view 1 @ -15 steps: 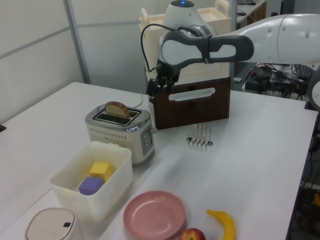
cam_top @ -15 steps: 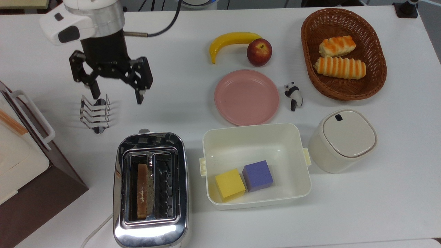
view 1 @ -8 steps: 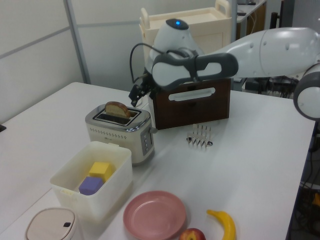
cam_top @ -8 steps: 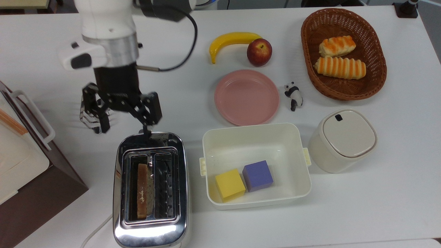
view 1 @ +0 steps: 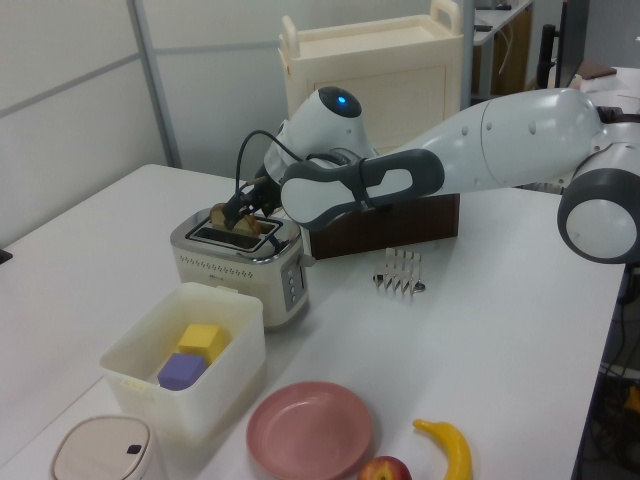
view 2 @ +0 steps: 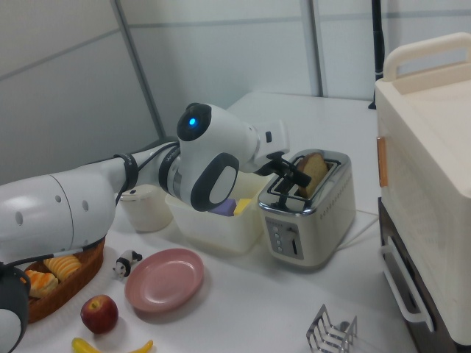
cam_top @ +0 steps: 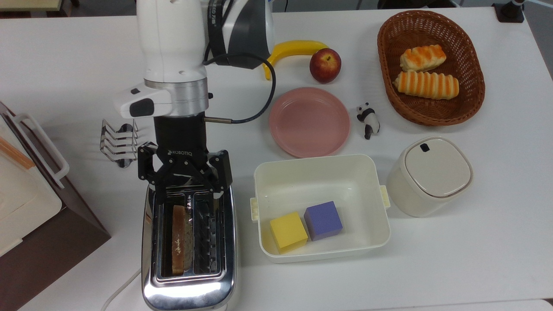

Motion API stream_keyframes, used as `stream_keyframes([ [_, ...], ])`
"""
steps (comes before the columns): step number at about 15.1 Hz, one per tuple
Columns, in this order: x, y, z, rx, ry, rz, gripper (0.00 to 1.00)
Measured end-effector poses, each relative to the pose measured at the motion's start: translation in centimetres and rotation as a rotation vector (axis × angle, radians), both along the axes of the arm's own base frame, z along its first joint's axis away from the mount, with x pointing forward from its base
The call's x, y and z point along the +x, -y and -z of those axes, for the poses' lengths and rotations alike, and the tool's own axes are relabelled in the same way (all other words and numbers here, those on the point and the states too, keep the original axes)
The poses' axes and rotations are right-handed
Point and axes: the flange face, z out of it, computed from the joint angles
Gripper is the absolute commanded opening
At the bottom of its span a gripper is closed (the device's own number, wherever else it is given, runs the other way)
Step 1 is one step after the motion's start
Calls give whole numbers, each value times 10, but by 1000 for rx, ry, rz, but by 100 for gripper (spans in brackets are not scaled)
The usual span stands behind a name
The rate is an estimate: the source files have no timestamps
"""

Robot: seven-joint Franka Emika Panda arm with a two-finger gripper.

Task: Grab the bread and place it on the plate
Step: 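Lower the gripper over the bread slice in the toaster slot, then close the gripper on the brown bread slice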

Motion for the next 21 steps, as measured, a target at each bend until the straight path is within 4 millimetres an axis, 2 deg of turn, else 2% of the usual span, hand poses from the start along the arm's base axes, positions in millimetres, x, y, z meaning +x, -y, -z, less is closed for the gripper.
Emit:
stream_keyframes([
  [1, 1, -3, 0, -2, 15, -2, 81],
  [3, 2, -7, 1, -3, 28, -6, 52],
  [6, 2, -6, 0, -5, 34, -4, 26],
  [8, 2, -2, -1, -6, 35, 1, 20],
  [12, 2, 1, -1, -7, 36, 5, 1],
  [17, 2, 3, -3, -8, 38, 8, 0],
  [21, 3, 2, -19, 10, 70, 25, 0],
])
